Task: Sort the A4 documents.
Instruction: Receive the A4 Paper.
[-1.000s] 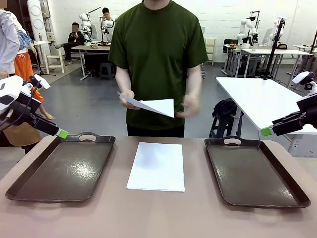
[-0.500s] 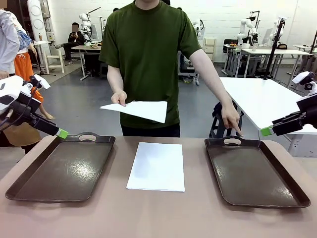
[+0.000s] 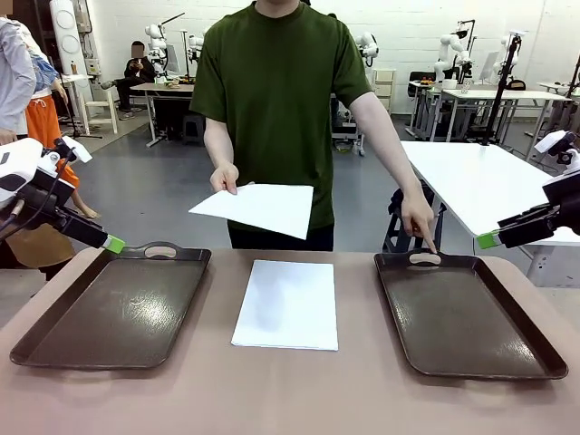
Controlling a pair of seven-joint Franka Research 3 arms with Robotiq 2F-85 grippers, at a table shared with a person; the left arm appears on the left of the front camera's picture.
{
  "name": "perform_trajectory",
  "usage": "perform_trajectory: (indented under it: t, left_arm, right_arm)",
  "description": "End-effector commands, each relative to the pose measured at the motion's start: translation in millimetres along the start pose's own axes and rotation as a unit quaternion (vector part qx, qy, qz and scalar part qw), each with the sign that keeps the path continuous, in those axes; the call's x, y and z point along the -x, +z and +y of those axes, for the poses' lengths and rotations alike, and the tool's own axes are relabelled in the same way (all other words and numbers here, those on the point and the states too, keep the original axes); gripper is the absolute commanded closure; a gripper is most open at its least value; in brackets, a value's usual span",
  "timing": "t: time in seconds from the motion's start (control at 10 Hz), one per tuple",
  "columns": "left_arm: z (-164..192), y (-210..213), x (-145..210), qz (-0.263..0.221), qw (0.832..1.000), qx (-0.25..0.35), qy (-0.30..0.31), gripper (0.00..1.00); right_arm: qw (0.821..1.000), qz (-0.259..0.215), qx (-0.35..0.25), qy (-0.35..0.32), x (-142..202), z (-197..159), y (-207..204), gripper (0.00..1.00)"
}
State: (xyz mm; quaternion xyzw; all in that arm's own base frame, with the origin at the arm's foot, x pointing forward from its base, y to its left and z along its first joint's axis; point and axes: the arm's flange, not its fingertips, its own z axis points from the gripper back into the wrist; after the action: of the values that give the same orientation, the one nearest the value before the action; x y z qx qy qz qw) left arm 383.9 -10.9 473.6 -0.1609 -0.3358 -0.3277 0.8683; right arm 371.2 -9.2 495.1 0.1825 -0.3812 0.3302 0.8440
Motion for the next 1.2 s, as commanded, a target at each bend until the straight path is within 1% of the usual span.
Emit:
perform_trajectory:
  t: [0.0,0.1,0.2,0.3,0.5,0.6,0.7,0.8,0.9,1.0,1.1]
  left_arm:
    - [3,-1,1,-0.005,1.0,0.0,-0.003,0.0]
    - [3,-1,1,-0.005,1.0,0.0,-0.003,0.0]
    - [3,-1,1,-0.005,1.0,0.0,-0.003,0.0]
    - [3,-1,1,-0.005,1.0,0.0,-0.003,0.0]
    - [3,-1,1,-0.005,1.0,0.0,-0.003,0.0]
    - [3,-1,1,-0.005,1.0,0.0,-0.003,0.0]
    - [3,-1,1,-0.005,1.0,0.0,-0.003,0.0]
    - [3,-1,1,-0.005,1.0,0.0,-0.003,0.0]
    - [3,-1,1,-0.005,1.0,0.0,-0.003,0.0]
    - [3,-1,1,-0.005,1.0,0.0,-0.003,0.0]
    - [3,-1,1,-0.005,1.0,0.0,-0.003,0.0]
  right_arm:
    - [1.0,0.0,0.0,0.0,0,0,0,0.0]
    - [0.999,0.013,-0.011,-0.028,-8,-3,-16,0.0]
    - [0.997,0.017,-0.044,-0.061,-20,0,-34,0.0]
    - [0.992,0.012,-0.076,-0.101,-35,7,-55,0.0]
    - [0.969,-0.004,-0.143,-0.202,-67,19,-100,0.0]
    - [0.958,-0.006,-0.17,-0.231,-75,23,-120,0.0]
    - [0.947,0.002,-0.18,-0.267,-83,26,-141,0.0]
    - [0.929,0.017,-0.194,-0.314,-89,30,-165,0.0]
    - [0.913,0.026,-0.214,-0.347,-93,37,-182,0.0]
    - [0.899,0.019,-0.235,-0.369,-95,43,-198,0.0]
    - [0.891,0.019,-0.237,-0.387,-96,44,-213,0.0]
